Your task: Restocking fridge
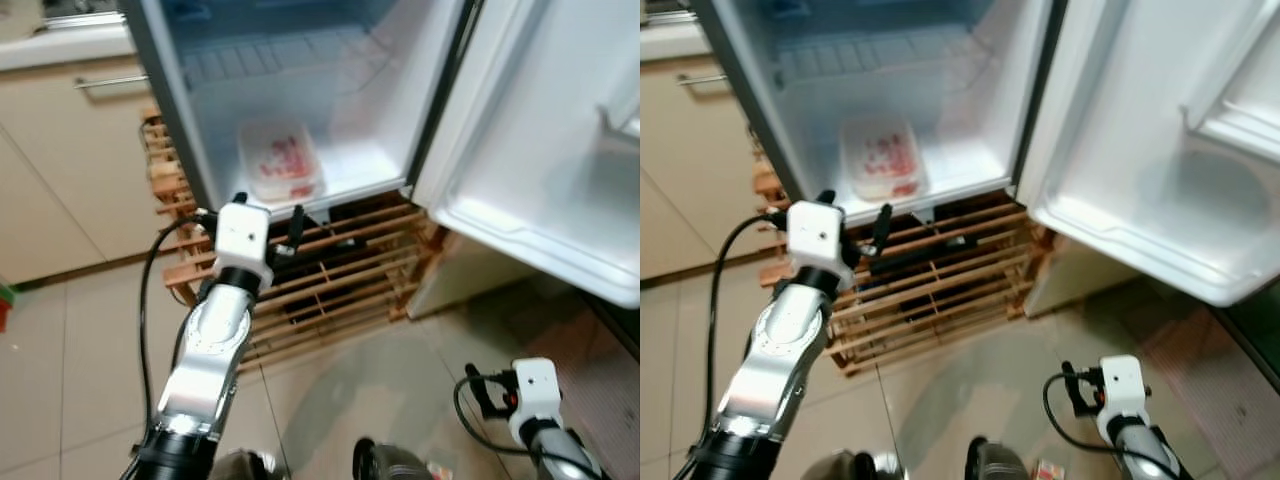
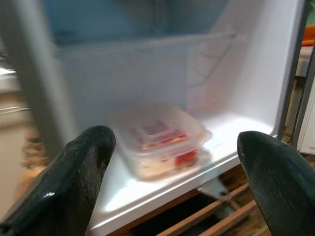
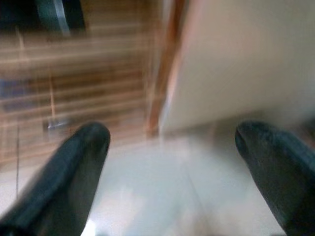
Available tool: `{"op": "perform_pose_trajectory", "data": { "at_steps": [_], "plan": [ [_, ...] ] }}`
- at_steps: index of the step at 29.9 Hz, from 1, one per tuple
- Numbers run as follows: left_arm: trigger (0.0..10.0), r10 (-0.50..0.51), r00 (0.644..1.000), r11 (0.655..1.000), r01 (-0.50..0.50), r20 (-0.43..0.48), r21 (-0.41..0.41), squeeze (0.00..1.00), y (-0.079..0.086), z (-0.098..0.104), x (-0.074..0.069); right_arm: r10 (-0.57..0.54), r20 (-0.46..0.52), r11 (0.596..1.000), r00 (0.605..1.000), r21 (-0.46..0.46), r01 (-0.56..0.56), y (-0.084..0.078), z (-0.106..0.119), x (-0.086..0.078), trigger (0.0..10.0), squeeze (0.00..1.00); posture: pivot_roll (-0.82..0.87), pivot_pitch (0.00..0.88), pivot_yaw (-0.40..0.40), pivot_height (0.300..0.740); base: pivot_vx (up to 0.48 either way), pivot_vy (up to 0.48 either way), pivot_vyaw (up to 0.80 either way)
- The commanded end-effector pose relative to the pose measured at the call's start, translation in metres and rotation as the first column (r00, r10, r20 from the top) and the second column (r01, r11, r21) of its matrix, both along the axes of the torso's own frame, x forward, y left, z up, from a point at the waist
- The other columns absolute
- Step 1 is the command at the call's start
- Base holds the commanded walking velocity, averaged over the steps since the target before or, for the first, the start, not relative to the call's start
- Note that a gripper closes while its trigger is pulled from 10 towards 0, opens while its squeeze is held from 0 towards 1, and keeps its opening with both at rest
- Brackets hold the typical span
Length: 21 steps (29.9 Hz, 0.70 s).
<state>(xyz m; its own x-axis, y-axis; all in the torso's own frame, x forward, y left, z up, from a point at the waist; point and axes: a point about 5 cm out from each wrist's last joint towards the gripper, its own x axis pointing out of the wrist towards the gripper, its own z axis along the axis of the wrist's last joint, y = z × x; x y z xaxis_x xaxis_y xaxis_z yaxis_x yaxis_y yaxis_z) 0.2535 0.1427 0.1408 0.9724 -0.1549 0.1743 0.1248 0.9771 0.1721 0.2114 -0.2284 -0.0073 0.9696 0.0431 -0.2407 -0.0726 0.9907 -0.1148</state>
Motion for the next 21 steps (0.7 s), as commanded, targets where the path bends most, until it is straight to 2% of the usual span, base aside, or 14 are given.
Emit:
{"op": "perform_pose_trajectory", "data": {
  "at_steps": [1,2,3,4,5,6,7,11,13,18,21],
  "plan": [
    [10.0,-0.010,0.996,0.997,0.016,-0.086,0.071,0.00,0.010,-0.016,-0.016,0.075,0.299,0.996,0.951,0.024,-0.086,0.044,0.070,0.036,10.0,0.00,-0.06,0.028,-0.024,0.740,0.000,0.000,0.00],
    [10.0,-0.025,0.990,0.992,0.041,-0.142,0.117,0.00,0.013,-0.027,-0.024,0.084,0.360,0.994,0.929,0.029,-0.101,0.053,0.086,0.036,10.0,0.00,-0.04,0.023,-0.027,0.740,0.000,0.000,0.00],
    [10.0,-0.025,0.990,0.992,0.041,-0.142,0.117,0.00,0.013,-0.027,-0.024,0.084,0.360,0.994,0.929,0.029,-0.101,0.053,0.086,0.036,10.0,0.00,-0.04,0.023,-0.027,0.740,0.000,0.000,0.00],
    [10.0,-0.043,0.980,0.987,0.073,-0.196,0.147,0.00,0.013,-0.037,-0.031,0.087,0.362,0.994,0.928,0.029,-0.104,0.054,0.086,0.035,10.0,0.00,-0.04,0.022,-0.028,0.740,0.000,0.000,0.00],
    [10.0,-0.054,0.955,0.989,0.090,-0.292,0.113,0.00,0.009,-0.049,-0.039,0.093,0.361,0.994,0.928,0.023,-0.108,0.053,0.084,0.034,10.0,0.00,-0.02,0.013,-0.031,0.740,0.000,0.000,0.00],
    [10.0,-0.054,0.955,0.989,0.090,-0.292,0.113,0.00,0.009,-0.049,-0.039,0.093,0.361,0.994,0.928,0.023,-0.108,0.053,0.084,0.034,10.0,0.00,-0.02,0.013,-0.031,0.740,0.000,0.000,0.00],
    [10.0,-0.036,0.951,0.999,0.043,-0.306,0.018,0.00,0.008,-0.045,-0.035,0.091,0.357,0.994,0.930,0.019,-0.105,0.052,0.080,0.035,10.0,0.00,-0.01,0.000,-0.034,0.740,0.000,0.000,0.00],
    [10.0,0.020,0.967,0.999,-0.027,-0.253,-0.025,0.00,0.010,-0.030,-0.017,0.105,0.338,0.993,0.935,0.013,-0.116,0.056,0.079,0.040,10.0,0.00,0.00,0.000,-0.032,0.740,0.000,0.000,0.00],
    [10.0,0.053,0.978,0.994,-0.071,-0.202,-0.080,0.00,0.010,-0.016,-0.007,0.100,0.316,0.992,0.943,0.041,-0.118,0.064,0.089,0.042,10.0,0.00,0.00,0.000,-0.028,0.740,0.182,-0.156,0.29],
    [10.0,0.040,0.984,0.996,-0.053,-0.174,-0.073,0.00,0.005,-0.010,-0.001,0.087,0.299,0.994,0.950,0.035,-0.102,0.067,0.095,0.047,10.0,0.00,-0.01,0.000,-0.020,0.740,0.356,-0.318,0.58],
    [10.0,0.052,0.976,0.996,-0.068,-0.211,-0.066,0.00,0.006,-0.013,0.002,0.087,0.298,0.994,0.950,0.030,-0.101,0.067,0.095,0.049,10.0,0.00,-0.02,0.000,-0.018,0.740,0.375,-0.296,0.58]
  ]
}}
